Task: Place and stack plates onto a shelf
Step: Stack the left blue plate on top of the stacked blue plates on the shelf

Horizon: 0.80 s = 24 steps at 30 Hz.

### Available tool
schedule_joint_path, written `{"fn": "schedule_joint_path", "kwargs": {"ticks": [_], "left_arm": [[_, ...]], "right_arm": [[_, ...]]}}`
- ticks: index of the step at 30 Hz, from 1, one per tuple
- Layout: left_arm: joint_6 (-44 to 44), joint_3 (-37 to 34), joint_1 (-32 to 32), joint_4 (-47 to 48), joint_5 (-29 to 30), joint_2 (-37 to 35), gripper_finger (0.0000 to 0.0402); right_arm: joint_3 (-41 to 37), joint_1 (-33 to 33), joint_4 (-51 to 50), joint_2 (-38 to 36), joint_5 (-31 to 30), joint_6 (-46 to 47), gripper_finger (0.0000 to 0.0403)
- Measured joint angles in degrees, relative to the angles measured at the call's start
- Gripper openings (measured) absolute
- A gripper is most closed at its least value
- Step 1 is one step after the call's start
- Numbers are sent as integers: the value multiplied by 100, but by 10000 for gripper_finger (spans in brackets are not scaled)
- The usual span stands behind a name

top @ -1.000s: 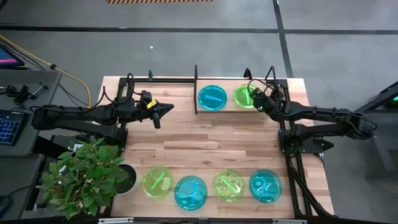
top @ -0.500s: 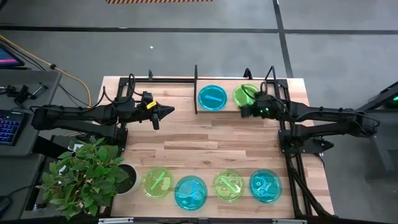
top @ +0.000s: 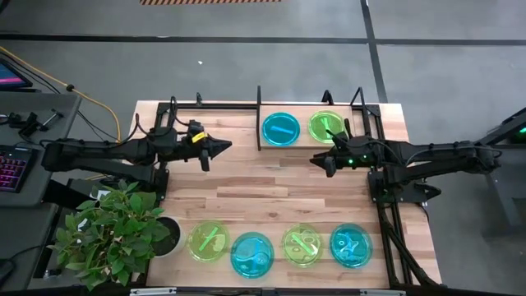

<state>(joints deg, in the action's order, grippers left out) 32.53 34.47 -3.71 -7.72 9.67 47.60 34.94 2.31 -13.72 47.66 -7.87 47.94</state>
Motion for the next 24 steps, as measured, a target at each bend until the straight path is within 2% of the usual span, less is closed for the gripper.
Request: {"fn": "schedule_joint_path", "kwargs": {"ticks": [2,4,11,15,20,24], "left_arm": [[-122,189,74,-45,-628,303,2],[-130,496,273,364,-1100,727,8],[-903,1760,1135,1732,-1479,2561,66],[-1245,2156,1518,1748,-2011,3459,111],[-1210,2344,1853,1689,-2817,4380,149],[-1165,2454,2135,1656,-2858,4982,156]], "right_arm": [[0,-12,24,0,-40,-2,161],[0,-9,38,0,-71,-2,161],[-2,-7,27,2,-73,-39,161],[-2,-7,-14,2,-73,-42,161],[-2,-7,-63,4,-77,-174,161],[-4,-7,-98,4,-67,-345,161]]}}
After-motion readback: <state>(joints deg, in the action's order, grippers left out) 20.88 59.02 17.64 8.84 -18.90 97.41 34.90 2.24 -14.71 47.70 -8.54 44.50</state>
